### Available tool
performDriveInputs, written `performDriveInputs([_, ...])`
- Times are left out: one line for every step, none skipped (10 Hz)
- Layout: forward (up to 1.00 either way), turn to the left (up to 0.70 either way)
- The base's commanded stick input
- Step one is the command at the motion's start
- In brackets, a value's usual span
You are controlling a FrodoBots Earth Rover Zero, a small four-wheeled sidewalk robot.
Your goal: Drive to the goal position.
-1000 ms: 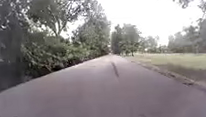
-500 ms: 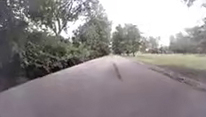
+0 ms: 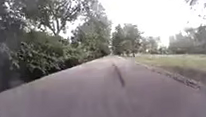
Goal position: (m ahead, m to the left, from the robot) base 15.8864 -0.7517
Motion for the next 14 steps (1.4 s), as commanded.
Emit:
performDriveInputs([0.70, -0.35])
performDriveInputs([0.70, -0.18])
performDriveInputs([0.70, 0.00])
performDriveInputs([0.70, 0.00])
performDriveInputs([0.70, 0.00])
performDriveInputs([0.70, 0.00])
performDriveInputs([0.70, 0.00])
performDriveInputs([0.70, 0.00])
performDriveInputs([0.70, 0.00])
performDriveInputs([0.70, 0.00])
performDriveInputs([0.70, 0.00])
performDriveInputs([0.70, 0.00])
performDriveInputs([0.70, 0.00])
performDriveInputs([0.70, 0.00])
